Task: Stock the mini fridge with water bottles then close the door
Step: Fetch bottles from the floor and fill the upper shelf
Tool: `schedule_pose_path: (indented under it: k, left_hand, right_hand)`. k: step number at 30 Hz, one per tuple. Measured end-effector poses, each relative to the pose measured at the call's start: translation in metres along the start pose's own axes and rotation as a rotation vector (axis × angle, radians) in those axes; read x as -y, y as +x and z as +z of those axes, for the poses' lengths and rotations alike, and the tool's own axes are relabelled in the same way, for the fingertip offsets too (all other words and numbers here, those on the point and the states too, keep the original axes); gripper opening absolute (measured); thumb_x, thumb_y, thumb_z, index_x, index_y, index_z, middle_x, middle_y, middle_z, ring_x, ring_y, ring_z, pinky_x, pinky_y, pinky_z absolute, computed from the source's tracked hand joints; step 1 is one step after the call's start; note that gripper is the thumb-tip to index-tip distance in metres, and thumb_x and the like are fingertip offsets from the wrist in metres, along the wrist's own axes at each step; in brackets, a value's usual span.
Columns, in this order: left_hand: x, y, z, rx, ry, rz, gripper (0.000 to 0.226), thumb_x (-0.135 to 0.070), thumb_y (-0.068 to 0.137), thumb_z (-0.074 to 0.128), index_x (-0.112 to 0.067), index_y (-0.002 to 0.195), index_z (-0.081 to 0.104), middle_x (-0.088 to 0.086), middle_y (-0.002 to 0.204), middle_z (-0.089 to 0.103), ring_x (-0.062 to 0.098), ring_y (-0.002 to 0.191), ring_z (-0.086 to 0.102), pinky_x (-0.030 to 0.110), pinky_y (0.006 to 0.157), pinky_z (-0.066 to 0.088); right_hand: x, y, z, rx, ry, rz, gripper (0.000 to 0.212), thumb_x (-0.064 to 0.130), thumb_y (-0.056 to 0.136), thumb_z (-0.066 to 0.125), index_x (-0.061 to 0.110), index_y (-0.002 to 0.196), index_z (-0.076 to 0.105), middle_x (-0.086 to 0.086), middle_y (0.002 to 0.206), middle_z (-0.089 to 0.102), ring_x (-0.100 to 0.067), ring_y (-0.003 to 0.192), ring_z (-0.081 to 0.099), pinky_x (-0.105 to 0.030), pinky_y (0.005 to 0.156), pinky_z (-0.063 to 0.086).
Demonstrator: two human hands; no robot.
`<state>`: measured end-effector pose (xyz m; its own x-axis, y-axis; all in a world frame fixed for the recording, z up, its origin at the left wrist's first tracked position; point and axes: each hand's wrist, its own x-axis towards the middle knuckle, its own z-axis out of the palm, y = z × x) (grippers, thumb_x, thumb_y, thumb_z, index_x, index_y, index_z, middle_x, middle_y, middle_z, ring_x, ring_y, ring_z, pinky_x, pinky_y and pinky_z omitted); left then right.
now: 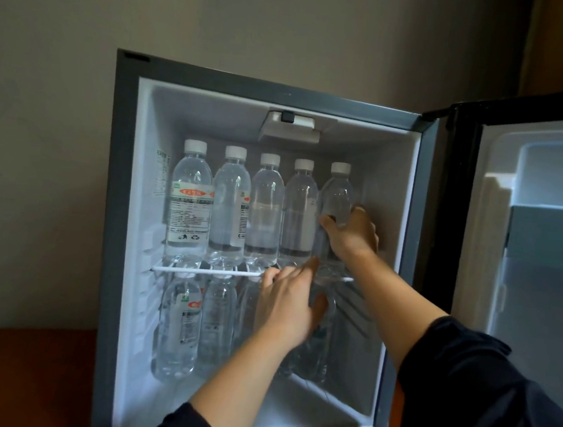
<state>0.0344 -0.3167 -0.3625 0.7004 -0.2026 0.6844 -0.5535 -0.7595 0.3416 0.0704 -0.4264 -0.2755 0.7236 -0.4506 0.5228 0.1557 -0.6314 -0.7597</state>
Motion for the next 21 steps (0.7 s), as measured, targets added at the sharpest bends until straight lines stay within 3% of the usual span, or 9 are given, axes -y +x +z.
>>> schedule_pose_path:
  k: [7,11,14,18,21]
  left_hand:
    - [0.0,-0.002,-0.002,0.04,-0.063,0.007,0.052,-0.031,0.092,0.049,-0.028,0.141,0.034,-0.005,0.139,0.047,0.014,0.129,0.031,0.027,0.108,0.015]
    - [0.005,-0.001,-0.001,0.067,0.014,0.073,0.055,-0.029,0.089,0.051,-0.024,0.142,0.034,-0.007,0.144,0.043,0.011,0.134,0.031,0.028,0.113,0.01]
    - [0.008,-0.007,-0.007,0.098,0.084,0.107,0.057,-0.025,0.089,0.05,-0.023,0.143,0.032,-0.008,0.148,0.037,0.013,0.138,0.027,0.029,0.116,0.007]
    - [0.015,-0.016,-0.029,0.155,0.054,0.068,0.053,-0.026,0.092,0.048,-0.021,0.143,0.035,-0.005,0.151,0.034,0.014,0.14,0.025,0.031,0.117,0.011]
    - [0.018,-0.033,-0.048,0.172,0.073,0.052,0.049,-0.028,0.092,0.047,-0.021,0.14,0.041,-0.001,0.147,0.042,0.018,0.137,0.033,0.035,0.116,0.023]
  right_hand:
    - [-0.013,-0.012,0.01,0.025,0.031,0.007,0.045,0.032,0.091,0.059,0.007,0.127,0.048,-0.015,0.126,0.058,-0.034,0.114,0.056,-0.028,0.079,0.038]
    - [-0.025,-0.026,0.007,0.08,0.052,0.029,0.04,0.026,0.094,0.055,0.003,0.125,0.048,-0.017,0.128,0.056,-0.035,0.118,0.054,-0.035,0.09,0.045]
    - [-0.029,-0.044,-0.001,0.057,0.021,-0.032,0.03,0.025,0.095,0.053,0.003,0.116,0.05,-0.018,0.12,0.058,-0.033,0.109,0.057,-0.031,0.076,0.041]
    - [-0.034,-0.076,-0.012,0.122,0.03,-0.152,0.039,0.025,0.095,0.052,0.01,0.131,0.048,-0.01,0.128,0.058,-0.027,0.114,0.057,-0.029,0.082,0.043]
    - [-0.034,-0.096,-0.019,0.187,0.021,-0.243,0.029,0.024,0.094,0.054,0.009,0.119,0.057,-0.006,0.113,0.064,-0.022,0.106,0.06,-0.029,0.084,0.045]
